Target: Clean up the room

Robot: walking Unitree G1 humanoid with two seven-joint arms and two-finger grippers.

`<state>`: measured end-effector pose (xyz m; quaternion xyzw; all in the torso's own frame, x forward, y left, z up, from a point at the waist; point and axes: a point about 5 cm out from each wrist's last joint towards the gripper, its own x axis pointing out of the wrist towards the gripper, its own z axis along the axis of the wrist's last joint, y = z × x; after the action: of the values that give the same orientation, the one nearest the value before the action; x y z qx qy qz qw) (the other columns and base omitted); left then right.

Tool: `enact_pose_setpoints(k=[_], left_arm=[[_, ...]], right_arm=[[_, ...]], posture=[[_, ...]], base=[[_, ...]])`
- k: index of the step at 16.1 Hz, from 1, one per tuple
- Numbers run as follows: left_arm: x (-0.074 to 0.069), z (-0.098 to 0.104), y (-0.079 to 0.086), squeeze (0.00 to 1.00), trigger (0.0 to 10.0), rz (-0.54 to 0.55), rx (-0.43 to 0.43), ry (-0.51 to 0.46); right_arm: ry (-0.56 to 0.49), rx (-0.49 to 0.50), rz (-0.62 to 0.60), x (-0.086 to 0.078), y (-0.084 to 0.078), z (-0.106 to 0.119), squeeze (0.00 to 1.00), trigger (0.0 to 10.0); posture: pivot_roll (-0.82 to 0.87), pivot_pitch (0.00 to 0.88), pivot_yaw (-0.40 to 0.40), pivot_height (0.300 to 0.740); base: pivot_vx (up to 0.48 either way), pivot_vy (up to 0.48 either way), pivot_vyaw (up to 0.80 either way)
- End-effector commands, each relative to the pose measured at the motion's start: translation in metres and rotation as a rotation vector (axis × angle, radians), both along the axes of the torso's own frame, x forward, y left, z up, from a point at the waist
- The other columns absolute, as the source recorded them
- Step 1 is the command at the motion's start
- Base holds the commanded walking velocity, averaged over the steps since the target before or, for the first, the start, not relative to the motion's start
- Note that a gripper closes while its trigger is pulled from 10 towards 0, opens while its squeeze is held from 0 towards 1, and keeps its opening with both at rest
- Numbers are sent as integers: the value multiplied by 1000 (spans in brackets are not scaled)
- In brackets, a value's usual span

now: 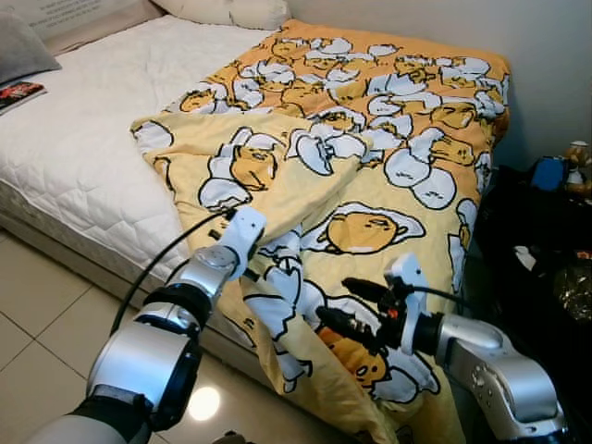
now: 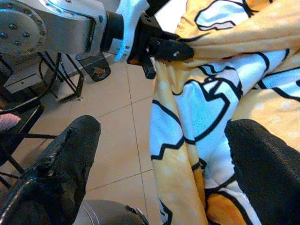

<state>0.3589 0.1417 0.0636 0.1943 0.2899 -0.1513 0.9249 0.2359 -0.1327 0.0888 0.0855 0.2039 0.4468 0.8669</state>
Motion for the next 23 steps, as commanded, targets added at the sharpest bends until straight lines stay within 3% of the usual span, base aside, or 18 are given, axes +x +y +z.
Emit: enact_pose_setpoints(k=[1, 4, 7, 8, 11, 12, 13, 16, 18, 19, 21, 23], left_arm=[[2, 4, 6, 0, 0, 17, -15, -21], [1, 4, 16, 0, 0, 55, -67, -32], [-2, 4, 49, 0, 0, 169, -119, -56], [-12, 2, 83, 0, 0, 274, -123, -84], [-29, -2, 114, 0, 0, 355, -99, -113], [-55, -4, 142, 0, 0, 445, -76, -152], [-72, -2, 156, 0, 0, 508, -61, -176], [-102, 2, 176, 0, 0, 607, -19, -195], [-138, 0, 204, 0, 0, 799, 44, -184], [-144, 0, 206, 0, 0, 827, 55, -181], [-178, 1, 218, 0, 0, 963, 116, -144], [-191, 3, 223, 0, 0, 1013, 146, -132]], right_arm=[[-25, 6, 6, 1, 3, 4, 0, 10000], [-36, 9, -11, 2, 3, 4, 0, 10000], [-44, 11, -19, 2, 4, 5, 0, 10000], [-56, 27, -18, 1, 6, 8, 0, 10000], [-70, 46, 4, -2, 9, 10, 0, 10000], [-92, 75, 50, -4, 14, 15, 0, 10000], [-104, 91, 78, -5, 18, 17, 0, 10000], [-113, 96, 105, -5, 21, 18, 0, 10000], [-111, 90, 127, -5, 24, 16, 0, 10000], [-111, 89, 129, -6, 24, 15, 0, 10000], [-105, 88, 141, -7, 25, 12, 0, 10000], [-103, 87, 146, -7, 27, 10, 0, 10000]], posture=[[-121, 0, 42, 740], [-120, 0, 50, 740], [-112, 0, 54, 740], [-104, 0, 53, 740], [-96, 0, 48, 740], [-67, 0, 35, 740], [-61, 0, 34, 740], [-44, 0, 31, 740], [-34, 0, 32, 740], [-34, 0, 32, 740], [-16, 0, 30, 740], [-10, 0, 25, 740]], base=[[0, 0, 0], [0, 0, 0], [0, 0, 0], [0, 0, 0], [0, 0, 0], [0, 0, 0], [0, 0, 0], [0, 0, 0], [0, 0, 0], [0, 0, 0], [0, 0, 0], [0, 0, 0]])
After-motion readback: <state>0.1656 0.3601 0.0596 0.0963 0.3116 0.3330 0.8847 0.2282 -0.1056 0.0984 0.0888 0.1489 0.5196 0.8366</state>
